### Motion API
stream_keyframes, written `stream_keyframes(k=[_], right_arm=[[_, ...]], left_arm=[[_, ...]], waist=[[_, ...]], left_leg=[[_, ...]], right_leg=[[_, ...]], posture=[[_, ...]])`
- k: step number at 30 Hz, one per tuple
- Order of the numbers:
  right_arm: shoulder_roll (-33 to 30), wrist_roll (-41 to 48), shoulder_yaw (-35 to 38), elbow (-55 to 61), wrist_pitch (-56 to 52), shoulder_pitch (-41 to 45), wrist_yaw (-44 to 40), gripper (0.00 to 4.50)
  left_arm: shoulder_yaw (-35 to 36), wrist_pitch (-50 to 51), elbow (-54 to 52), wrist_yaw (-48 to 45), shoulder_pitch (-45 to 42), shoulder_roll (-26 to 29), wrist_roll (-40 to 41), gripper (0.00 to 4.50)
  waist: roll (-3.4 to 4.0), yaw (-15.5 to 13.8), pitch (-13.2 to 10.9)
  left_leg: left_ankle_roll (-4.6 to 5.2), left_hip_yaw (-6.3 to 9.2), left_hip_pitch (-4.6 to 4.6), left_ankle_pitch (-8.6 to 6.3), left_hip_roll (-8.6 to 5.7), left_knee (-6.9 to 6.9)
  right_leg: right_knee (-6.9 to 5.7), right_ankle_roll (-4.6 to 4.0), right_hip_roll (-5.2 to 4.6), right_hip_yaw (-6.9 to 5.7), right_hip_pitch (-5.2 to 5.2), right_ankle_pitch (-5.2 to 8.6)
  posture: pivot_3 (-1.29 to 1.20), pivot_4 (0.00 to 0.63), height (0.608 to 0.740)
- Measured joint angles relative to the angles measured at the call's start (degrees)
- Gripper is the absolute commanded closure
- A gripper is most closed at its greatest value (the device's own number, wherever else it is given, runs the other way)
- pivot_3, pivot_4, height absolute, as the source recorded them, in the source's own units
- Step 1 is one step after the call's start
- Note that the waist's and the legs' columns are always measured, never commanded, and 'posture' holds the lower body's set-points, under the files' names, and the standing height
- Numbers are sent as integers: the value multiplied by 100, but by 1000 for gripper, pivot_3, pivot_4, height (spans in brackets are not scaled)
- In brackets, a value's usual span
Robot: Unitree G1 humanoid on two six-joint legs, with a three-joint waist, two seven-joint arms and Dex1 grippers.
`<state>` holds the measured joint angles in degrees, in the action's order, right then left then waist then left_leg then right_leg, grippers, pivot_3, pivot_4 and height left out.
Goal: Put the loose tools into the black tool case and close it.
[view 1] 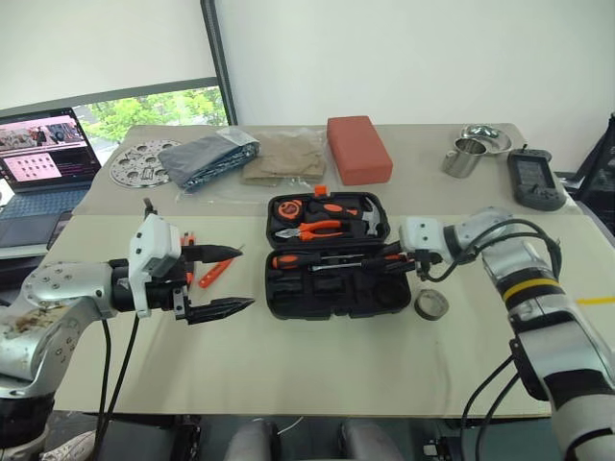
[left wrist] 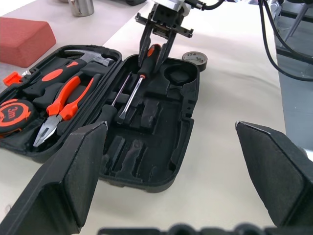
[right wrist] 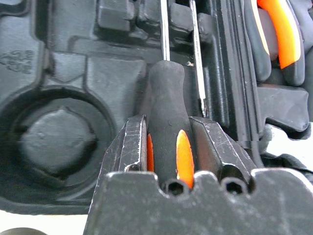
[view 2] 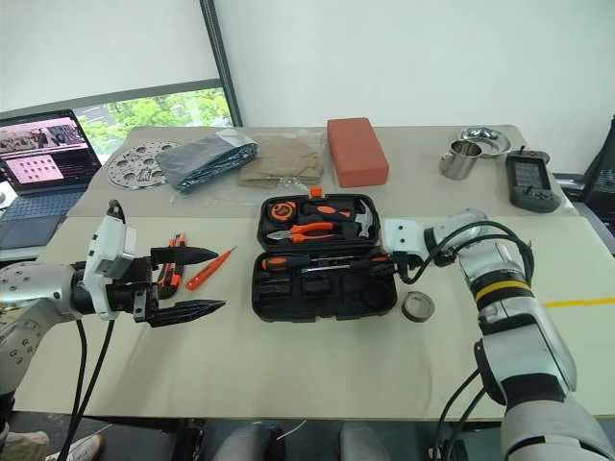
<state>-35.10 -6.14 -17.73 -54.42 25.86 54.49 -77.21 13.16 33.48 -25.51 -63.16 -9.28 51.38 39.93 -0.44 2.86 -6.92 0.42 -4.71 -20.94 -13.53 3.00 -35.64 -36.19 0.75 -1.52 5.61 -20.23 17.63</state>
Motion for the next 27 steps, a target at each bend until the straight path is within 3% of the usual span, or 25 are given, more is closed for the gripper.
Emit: stream_keyframes(k=[5,7,10,15,19,27], right_arm=[[139,-84,15,-249,58,153,-52,3488],[193,-104,29,-299,57,198,-97,2472],[264,-91,57,-350,42,256,-192,1722],[287,28,203,-352,101,263,-250,38],[284,315,424,-262,-115,260,-526,38],[24,1281,1105,1020,-1560,-30,-891,38]], left_arm=[[1,-1,-5,19,11,12,6,0],[0,-1,-6,40,15,13,5,0],[0,-4,-6,63,15,13,4,0],[-2,-10,-5,69,15,13,2,0],[-47,-21,8,62,-22,13,-10,0],[-260,-88,161,-25,-261,5,-69,0]], waist=[[0,63,0],[0,96,0],[0,115,0],[1,93,0],[5,79,-5],[8,42,-6]], left_leg=[[-2,0,5,1,2,1],[-2,1,7,1,3,2],[-2,1,7,1,3,7],[-7,2,5,4,-3,33],[-10,3,-2,5,-4,40],[-25,6,-2,15,-3,44]], right_leg=[[-4,-3,1,0,3,-2],[-6,-3,1,-1,4,-2],[-6,-4,3,-1,2,-2],[3,-3,-5,-4,-3,-1],[7,-3,-6,-5,-7,-1],[6,-3,-6,-7,-7,-1]], posture=[[0,150,740],[0,150,740],[0,150,740],[0,150,740],[0,150,740],[0,150,740]])
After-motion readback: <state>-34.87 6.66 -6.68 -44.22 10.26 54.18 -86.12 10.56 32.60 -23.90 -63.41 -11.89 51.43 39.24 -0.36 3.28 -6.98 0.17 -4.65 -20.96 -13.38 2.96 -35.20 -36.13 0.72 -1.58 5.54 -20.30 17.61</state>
